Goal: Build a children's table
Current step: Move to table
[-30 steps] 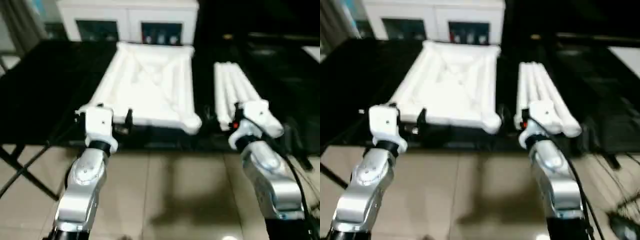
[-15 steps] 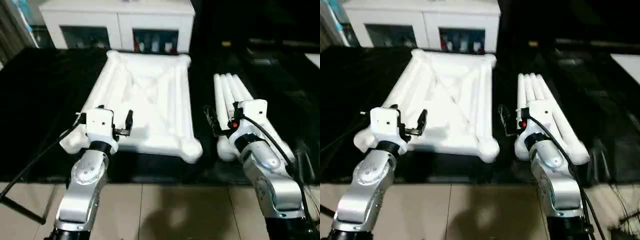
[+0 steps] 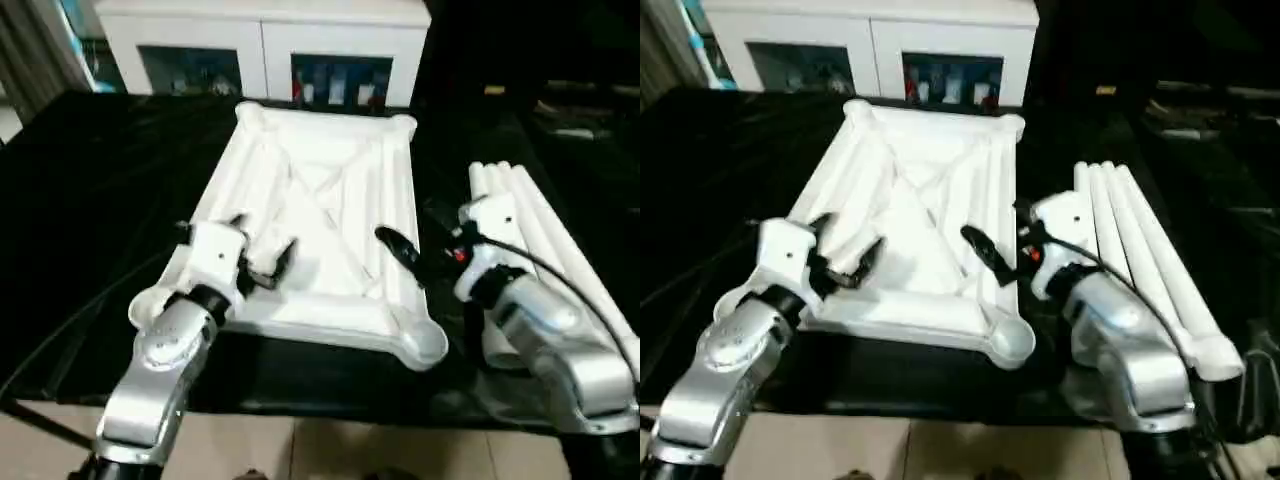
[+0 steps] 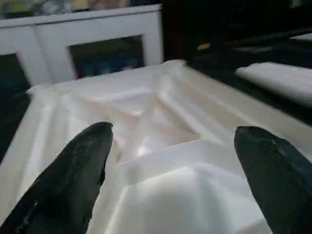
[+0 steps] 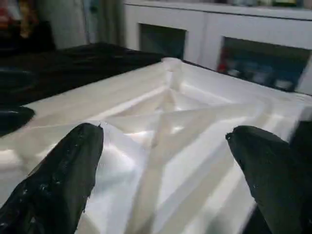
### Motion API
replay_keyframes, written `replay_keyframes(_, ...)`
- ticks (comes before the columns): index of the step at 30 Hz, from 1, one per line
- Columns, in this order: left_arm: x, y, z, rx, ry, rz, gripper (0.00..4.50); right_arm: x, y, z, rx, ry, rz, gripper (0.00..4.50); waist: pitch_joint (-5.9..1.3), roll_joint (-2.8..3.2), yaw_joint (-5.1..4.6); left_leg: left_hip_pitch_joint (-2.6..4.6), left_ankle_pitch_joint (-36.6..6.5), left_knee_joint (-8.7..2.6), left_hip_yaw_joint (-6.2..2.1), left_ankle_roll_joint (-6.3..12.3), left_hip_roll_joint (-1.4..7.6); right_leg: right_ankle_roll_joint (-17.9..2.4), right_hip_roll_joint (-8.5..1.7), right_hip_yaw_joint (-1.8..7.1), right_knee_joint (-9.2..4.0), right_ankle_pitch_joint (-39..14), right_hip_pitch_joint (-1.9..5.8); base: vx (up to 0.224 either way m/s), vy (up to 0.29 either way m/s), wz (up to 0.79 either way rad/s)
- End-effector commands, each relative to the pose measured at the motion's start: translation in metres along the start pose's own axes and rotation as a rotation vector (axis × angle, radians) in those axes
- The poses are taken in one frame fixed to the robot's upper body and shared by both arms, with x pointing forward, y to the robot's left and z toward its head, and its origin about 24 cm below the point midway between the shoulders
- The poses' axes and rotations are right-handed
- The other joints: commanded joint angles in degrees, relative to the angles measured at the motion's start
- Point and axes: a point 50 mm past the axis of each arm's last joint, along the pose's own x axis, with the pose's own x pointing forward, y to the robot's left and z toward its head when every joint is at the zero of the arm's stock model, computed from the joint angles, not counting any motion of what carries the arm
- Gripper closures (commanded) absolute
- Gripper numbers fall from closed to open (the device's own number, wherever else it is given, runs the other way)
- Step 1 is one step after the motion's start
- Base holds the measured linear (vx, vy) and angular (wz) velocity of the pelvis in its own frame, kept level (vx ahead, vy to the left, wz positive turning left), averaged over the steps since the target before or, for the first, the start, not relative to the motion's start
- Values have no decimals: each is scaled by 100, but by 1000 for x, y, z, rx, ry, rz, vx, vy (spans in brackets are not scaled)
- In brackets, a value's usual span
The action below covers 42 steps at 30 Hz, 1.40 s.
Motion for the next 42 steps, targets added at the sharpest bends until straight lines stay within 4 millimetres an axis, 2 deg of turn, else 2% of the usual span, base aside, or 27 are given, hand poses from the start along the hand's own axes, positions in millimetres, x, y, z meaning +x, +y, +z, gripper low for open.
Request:
replay_keyframes(1,2,-2,3,0,-6,-94,4,-3,-1,11,-30,-23,55,0,-275,74,6,147,203,-510,-98,858,635,-1982,-313,138,-261,415,357,0,0,0)
replay_keyframes(2,3,-4,5,16,1,-166,4,-6,-4,13,-41,-20,84,0,-243,85,2,145,-96,-547,-75,862,668,-1965,-314,131,-300,55,358,0,0,0)
replay_keyframes(3,4,-6,7,27,8,-236,4,-9,-7,15,-52,-17,110,0,-216,92,0,154,-629,-596,-15,728,713,-1877,-334,139,-353,-554,369,-53,-25,11)
replay_keyframes(4,2,-13,9,33,31,-387,4,-14,-12,18,-70,-1,149,0,-149,53,5,204,-1274,-650,55,490,733,-1727,-345,164,-442,-1328,329,-56,-14,10)
replay_keyframes(5,2,-14,9,34,33,-397,4,-14,-12,18,-71,0,152,0,-110,44,8,240,-1718,-692,71,218,741,-1508,-355,180,-479,-2034,306,-56,-14,10)
replay_keyframes(7,1,-16,9,38,40,-441,4,-15,-13,18,-76,7,161,0,-116,23,-8,260,-1815,-715,120,-19,740,-1266,-367,204,-524,-2373,290,-26,-3,5)
replay_keyframes(8,1,-19,9,50,58,-499,4,-18,-15,19,-92,26,187,0,-125,25,-17,245,-1745,-720,129,-45,738,-1235,-370,210,-520,-2346,298,0,0,0)
replay_keyframes(9,2,-24,9,88,66,-586,22,-25,-15,20,-119,75,257,0,-152,12,-10,205,-1519,-734,131,-17,743,-1188,-387,216,-510,-2194,338,0,0,0)
replay_keyframes(11,4,-30,8,122,70,-670,33,-33,-15,20,-144,135,329,0,-156,18,20,225,-1358,-747,142,102,758,-1178,-361,217,-509,-1949,337,0,0,0)
replay_keyframes(12,5,-32,7,129,73,-699,44,-36,-15,20,-147,158,356,0,-143,4,28,242,-1296,-738,187,168,756,-1249,-360,234,-521,-1786,310,0,0,0)
replay_keyframes(13,7,-35,6,138,87,-749,57,-41,-16,19,-160,200,393,0,-160,-4,27,210,-1128,-723,206,243,757,-1325,-391,239,-508,-1674,347,0,0,0)
replay_keyframes(17,7,-40,0,168,146,-863,78,-50,-17,20,-179,269,460,0,-193,14,20,135,-588,-697,216,379,793,-1532,-403,210,-437,-1156,396,0,0,0)
replay_keyframes(19,7,-41,-4,186,181,-899,102,-53,-18,21,-190,295,474,0,-213,11,18,151,-398,-674,231,496,802,-1662,-393,201,-405,-830,393,0,0,0)
replay_keyframes(21,9,-39,-11,244,243,-915,111,-55,-18,21,-205,322,491,0,-206,18,6,132,-372,-672,239,552,807,-1757,-391,194,-402,-679,398,0,0,0)
replay_keyframes(22,9,-37,-15,278,276,-919,124,-56,-18,20,-211,335,499,0,-201,17,14,156,-422,-672,242,569,814,-1757,-380,196,-409,-707,385,0,0,0)
replay_keyframes(24,13,-33,-20,327,309,-912,146,-57,-17,19,-217,360,516,0,-195,25,12,157,-486,-675,243,552,817,-1769,-390,200,-414,-763,392,0,0,0)
replay_keyframes(25,14,-32,-21,328,311,-910,146,-58,-16,18,-215,367,526,0,-196,12,8,154,-489,-676,244,524,823,-1792,-400,200,-411,-750,401,0,0,0)
replay_keyframes(29,21,-26,-20,346,320,-905,158,-60,-13,13,-212,402,561,0,-188,21,12,164,-573,-690,245,477,834,-1865,-400,198,-405,-729,393,0,0,0)
replay_keyframes(30,23,-24,-19,347,322,-908,185,-61,-12,12,-218,417,570,0,-185,23,19,165,-620,-694,242,455,841,-1875,-414,199,-410,-774,397,0,0,0)
replay_keyframes(31,24,-23,-18,349,323,-911,185,-62,-12,11,-221,426,575,0,-177,43,25,173,-679,-701,244,428,840,-1876,-413,202,-419,-837,389,0,0,0)
replay_keyframes(35,30,-20,-17,364,325,-923,220,-65,-12,8,-236,464,589,0,-173,32,33,159,-694,-704,244,390,840,-1848,-424,211,-428,-909,402,0,0,0)
replay_keyframes(37,35,-18,-16,369,324,-925,231,-67,-11,6,-246,478,601,0,-180,62,36,162,-707,-702,238,372,847,-1874,-425,209,-421,-857,403,0,0,0)
replay_keyframes(39,39,-17,-16,368,323,-927,236,-68,-10,5,-251,482,602,0,-186,62,36,159,-681,-698,238,382,838,-1886,-426,207,-421,-823,403,0,0,0)
replay_keyframes(40,39,-17,-17,367,332,-939,260,-68,-9,4,-251,484,599,0,-181,49,35,155,-659,-698,240,405,842,-1897,-432,212,-428,-801,405,0,0,0)
replay_keyframes(42,40,-17,-18,362,349,-960,272,-69,-8,3,-251,488,598,0,-180,67,36,145,-621,-703,230,414,851,-1912,-442,211,-414,-767,414,0,0,0)
